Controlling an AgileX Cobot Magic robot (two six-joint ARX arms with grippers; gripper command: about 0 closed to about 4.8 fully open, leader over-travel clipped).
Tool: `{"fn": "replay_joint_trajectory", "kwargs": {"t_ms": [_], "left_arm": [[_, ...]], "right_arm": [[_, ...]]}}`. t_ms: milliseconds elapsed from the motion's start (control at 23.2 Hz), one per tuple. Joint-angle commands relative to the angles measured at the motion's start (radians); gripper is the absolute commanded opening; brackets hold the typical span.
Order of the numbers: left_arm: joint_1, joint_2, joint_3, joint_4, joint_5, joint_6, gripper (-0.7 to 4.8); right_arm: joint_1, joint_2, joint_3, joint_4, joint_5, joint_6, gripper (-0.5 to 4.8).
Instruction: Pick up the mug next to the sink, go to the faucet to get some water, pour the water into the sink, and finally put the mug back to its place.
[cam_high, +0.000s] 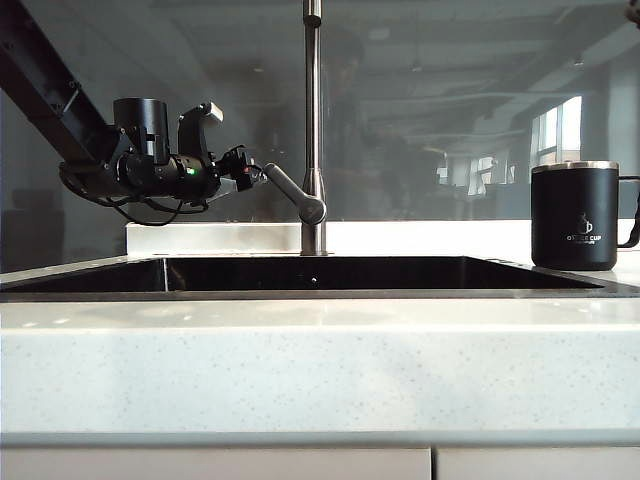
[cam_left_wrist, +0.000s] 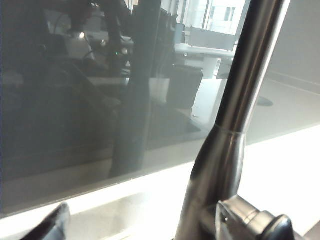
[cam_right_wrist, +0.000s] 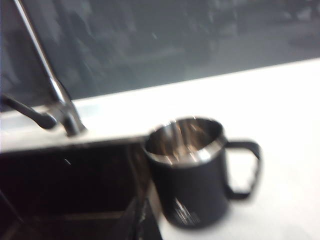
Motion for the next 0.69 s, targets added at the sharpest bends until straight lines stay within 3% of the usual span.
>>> {"fn": "replay_joint_trajectory", "kwargs": {"t_ms": [43, 172, 302, 689], "left_arm": [[0.0, -0.004, 0.003, -0.004, 0.004, 0.0, 3.68], [0.0, -0.004, 0.003, -0.006, 0.003, 0.0, 3.68], [0.0, -0.004, 0.003, -0.006, 0.004, 0.0, 3.68], [0.0, -0.004, 0.003, -0.011, 0.004, 0.0, 3.68]], "right_arm": [[-0.001, -0.126, 0.0, -0.266, 0.089, -0.041, -0.08], [-0.004, -0.248, -0.002, -0.47, 0.172, -0.061, -0.08], [-0.018, -0.356, -0.036, -0.556, 0.227, -0.074, -0.08], [-0.122, -0.7, -0.246, -0.547, 0.103, -0.111, -0.07]]}}
